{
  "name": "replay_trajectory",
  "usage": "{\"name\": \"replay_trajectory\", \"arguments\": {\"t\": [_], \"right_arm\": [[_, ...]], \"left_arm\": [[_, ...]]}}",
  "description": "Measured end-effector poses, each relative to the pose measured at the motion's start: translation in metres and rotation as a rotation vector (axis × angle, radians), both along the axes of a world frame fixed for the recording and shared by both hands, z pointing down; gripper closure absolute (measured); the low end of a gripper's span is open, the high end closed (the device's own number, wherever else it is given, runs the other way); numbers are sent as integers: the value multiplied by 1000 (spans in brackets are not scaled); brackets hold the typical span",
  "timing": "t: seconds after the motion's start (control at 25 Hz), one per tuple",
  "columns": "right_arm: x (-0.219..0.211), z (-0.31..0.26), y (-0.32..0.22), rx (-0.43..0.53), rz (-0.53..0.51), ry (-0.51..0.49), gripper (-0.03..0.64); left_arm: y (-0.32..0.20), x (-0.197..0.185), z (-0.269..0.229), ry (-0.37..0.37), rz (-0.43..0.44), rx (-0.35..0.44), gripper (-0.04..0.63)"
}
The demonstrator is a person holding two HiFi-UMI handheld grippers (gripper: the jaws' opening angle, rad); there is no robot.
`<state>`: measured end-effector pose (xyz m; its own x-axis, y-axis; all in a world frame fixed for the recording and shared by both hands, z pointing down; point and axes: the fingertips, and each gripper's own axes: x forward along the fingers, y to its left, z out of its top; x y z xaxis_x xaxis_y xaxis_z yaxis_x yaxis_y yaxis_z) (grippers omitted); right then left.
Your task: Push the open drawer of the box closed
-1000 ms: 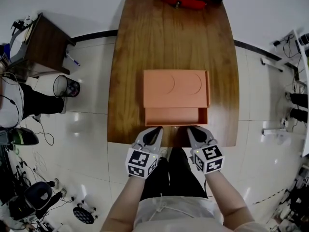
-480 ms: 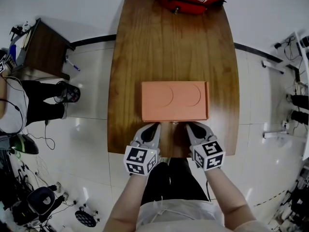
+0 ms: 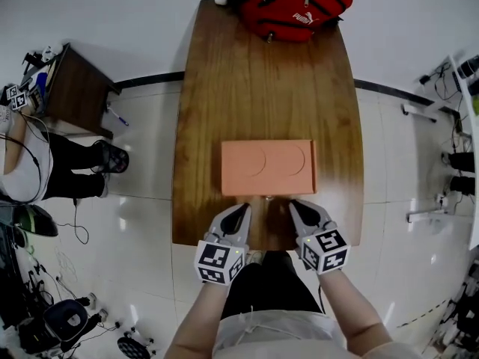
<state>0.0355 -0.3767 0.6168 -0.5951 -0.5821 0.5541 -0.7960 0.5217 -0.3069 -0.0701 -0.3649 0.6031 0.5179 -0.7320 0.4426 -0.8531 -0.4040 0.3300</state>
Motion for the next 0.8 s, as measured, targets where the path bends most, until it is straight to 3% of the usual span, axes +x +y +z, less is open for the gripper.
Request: {"name": "replay_trajectory", "arguments": {"t": [0.28, 0.44, 0.6, 0.8], "right_arm": [[-16, -122, 36, 285, -46, -81, 615], [-16, -181, 66, 360, 12, -156, 616], [-10, -214, 99, 437, 34, -129, 617], [1, -222, 137, 420, 56, -171, 617]], "left_arm": [[26, 5, -120, 59, 61, 272, 588], [55, 5, -172, 62, 106, 370, 588], [88, 5, -213, 74, 155, 450, 588], [120, 6, -218, 64, 172, 475, 588]]}}
